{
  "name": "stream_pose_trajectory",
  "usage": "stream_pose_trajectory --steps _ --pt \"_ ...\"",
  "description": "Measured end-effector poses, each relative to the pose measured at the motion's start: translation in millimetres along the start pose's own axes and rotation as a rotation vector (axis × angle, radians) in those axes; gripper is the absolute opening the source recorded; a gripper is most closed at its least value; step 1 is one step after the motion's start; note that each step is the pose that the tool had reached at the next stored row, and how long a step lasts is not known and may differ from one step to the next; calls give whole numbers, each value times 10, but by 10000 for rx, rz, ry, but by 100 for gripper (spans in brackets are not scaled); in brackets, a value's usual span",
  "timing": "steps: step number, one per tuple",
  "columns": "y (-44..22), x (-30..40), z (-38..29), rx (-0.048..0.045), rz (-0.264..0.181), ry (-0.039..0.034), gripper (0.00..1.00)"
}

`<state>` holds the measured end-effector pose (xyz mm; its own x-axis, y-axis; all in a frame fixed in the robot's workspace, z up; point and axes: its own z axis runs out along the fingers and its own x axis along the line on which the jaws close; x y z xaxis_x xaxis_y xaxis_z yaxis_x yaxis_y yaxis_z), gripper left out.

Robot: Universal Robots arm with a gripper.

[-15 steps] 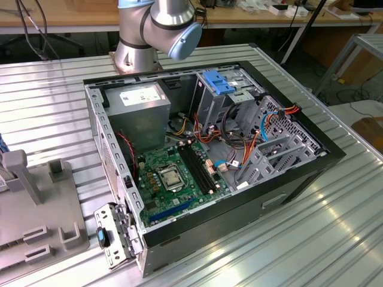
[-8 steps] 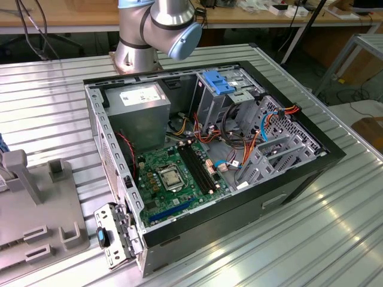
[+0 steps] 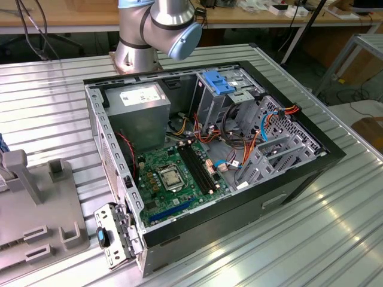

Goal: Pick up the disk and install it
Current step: 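Pick up the disk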

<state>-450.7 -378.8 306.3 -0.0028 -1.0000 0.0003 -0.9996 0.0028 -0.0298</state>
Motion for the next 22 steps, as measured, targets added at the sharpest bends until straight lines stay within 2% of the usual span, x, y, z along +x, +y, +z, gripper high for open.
stream_pose_trajectory --steps 5,10,15,22 --pt "-1 0 -14 1 0 0 37" --pt "-3 0 -85 1 0 0 37" --pt "-7 0 -200 0 0 1 37" --pt "-13 0 -403 1 0 1 37"
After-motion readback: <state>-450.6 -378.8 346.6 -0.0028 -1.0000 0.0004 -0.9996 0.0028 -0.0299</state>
